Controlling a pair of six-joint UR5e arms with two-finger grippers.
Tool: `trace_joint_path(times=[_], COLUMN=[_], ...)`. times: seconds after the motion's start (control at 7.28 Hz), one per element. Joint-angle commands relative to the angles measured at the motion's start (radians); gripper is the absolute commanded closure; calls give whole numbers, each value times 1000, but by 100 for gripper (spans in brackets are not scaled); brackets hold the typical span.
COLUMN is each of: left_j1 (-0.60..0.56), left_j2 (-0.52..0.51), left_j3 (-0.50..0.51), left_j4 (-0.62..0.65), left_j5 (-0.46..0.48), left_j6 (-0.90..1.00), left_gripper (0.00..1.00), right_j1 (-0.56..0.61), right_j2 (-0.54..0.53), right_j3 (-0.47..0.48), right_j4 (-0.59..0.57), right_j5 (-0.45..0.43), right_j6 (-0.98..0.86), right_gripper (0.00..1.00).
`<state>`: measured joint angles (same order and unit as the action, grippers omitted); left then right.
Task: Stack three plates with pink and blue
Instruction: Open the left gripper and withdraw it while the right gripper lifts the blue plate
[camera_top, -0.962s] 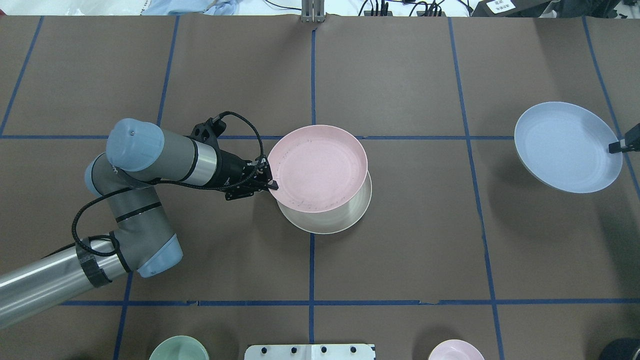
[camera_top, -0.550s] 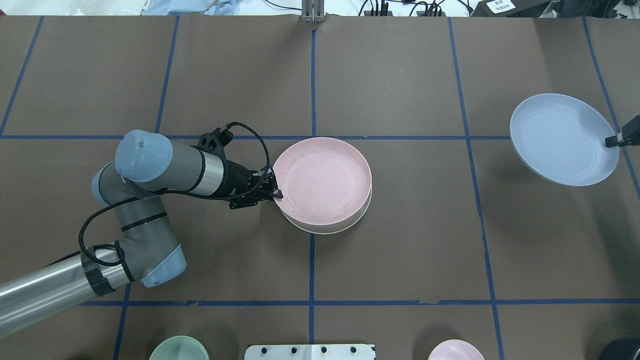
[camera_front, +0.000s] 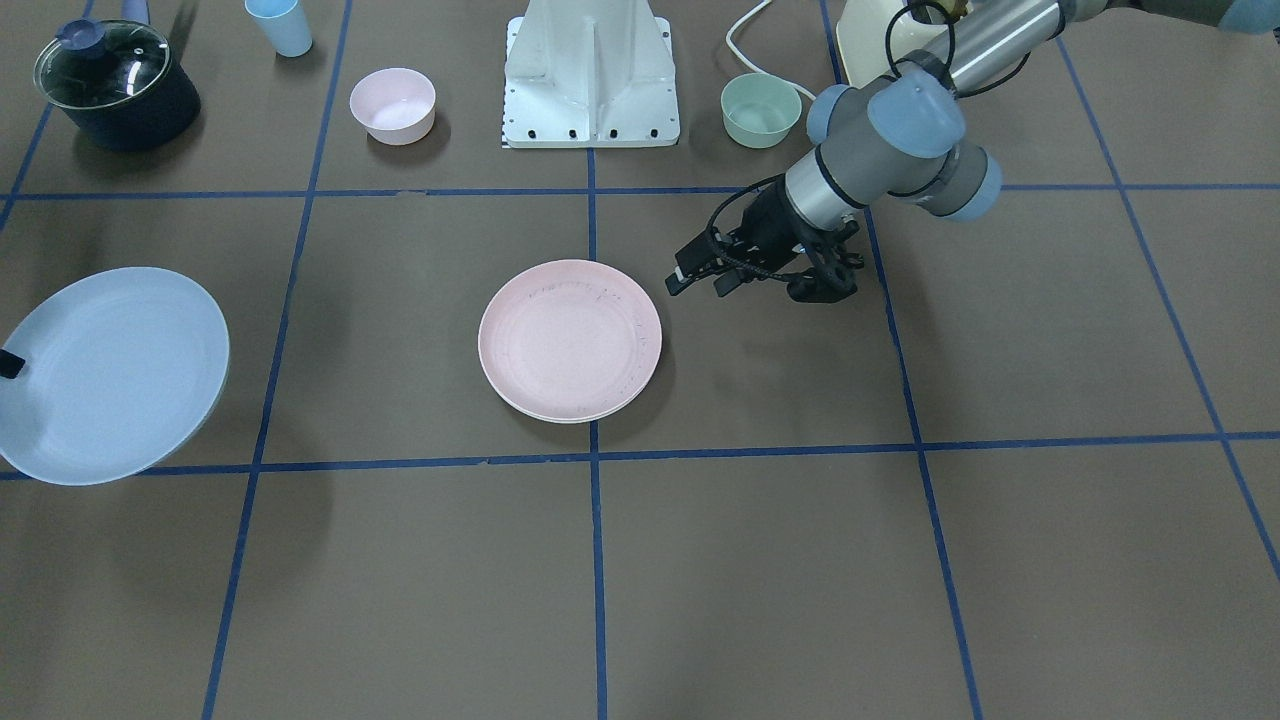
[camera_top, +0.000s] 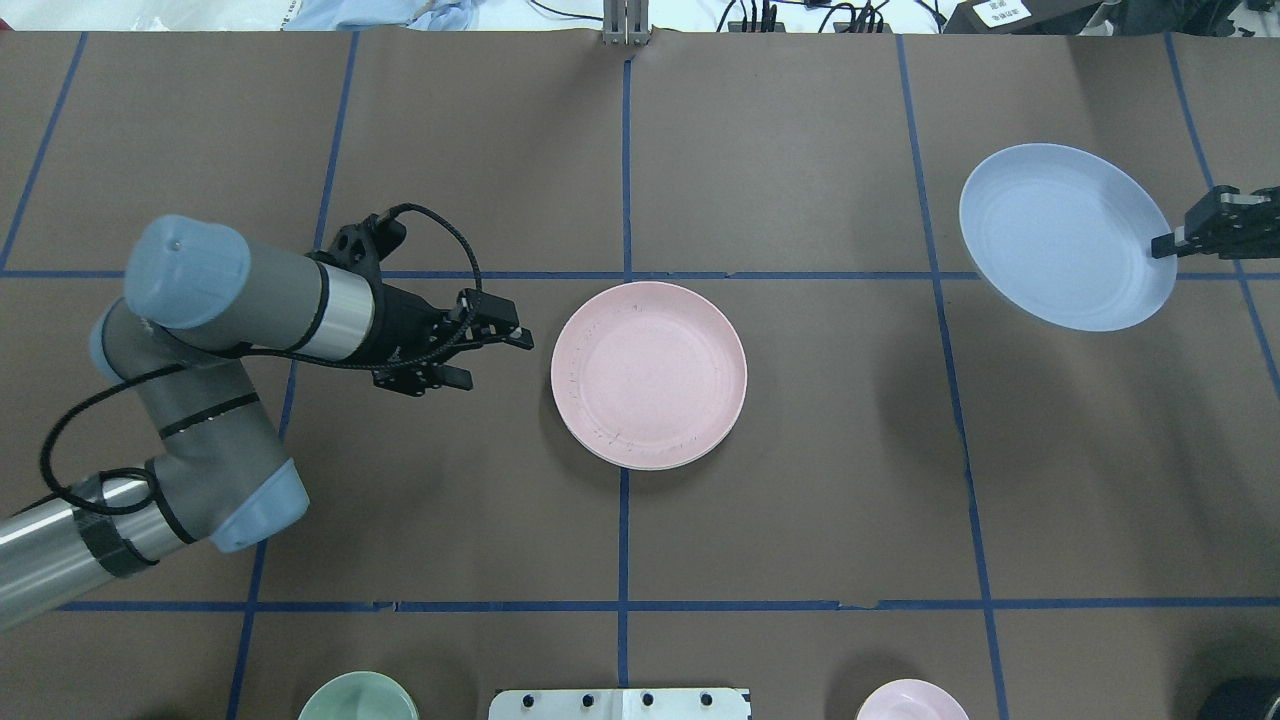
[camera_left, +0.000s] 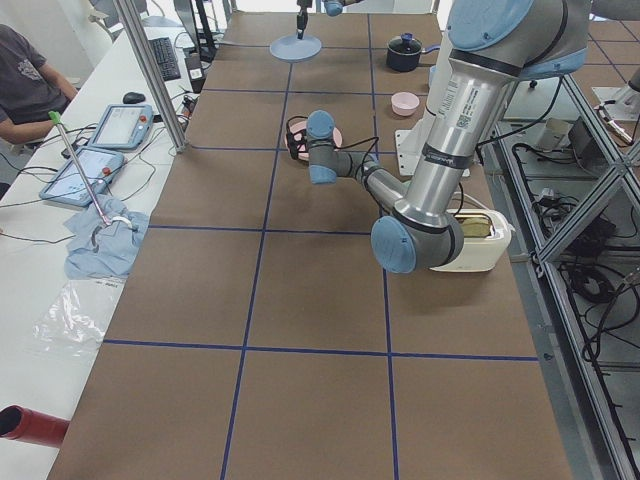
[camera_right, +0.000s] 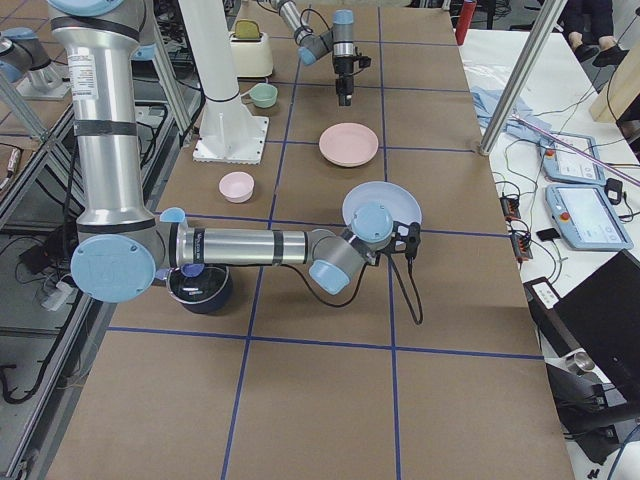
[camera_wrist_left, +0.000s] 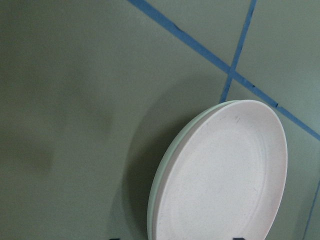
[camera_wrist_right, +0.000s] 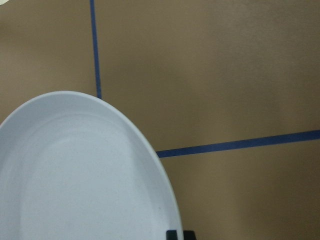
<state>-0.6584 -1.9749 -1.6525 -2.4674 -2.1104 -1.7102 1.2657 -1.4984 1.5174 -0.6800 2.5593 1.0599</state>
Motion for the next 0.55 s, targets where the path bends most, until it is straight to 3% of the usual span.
trace_joint_path(times=[0.0,0.27,0.41], left_j1=[-88,-180,-231], left_j2=[66,179,232], left_j3=[-107,-221,-217], left_j4=[161,302,309], left_j5=[-36,-27,-26], left_j6=[218,425,557], left_gripper=[0,0,0], right_j1=[-139,-294,-368], right_j2=[67,139,191], right_j3=[88,277,326], right_j4=[-83,-392,-489], right_j5=[-80,-244,-305], right_j6=[113,140,153], right_gripper=[100,100,100])
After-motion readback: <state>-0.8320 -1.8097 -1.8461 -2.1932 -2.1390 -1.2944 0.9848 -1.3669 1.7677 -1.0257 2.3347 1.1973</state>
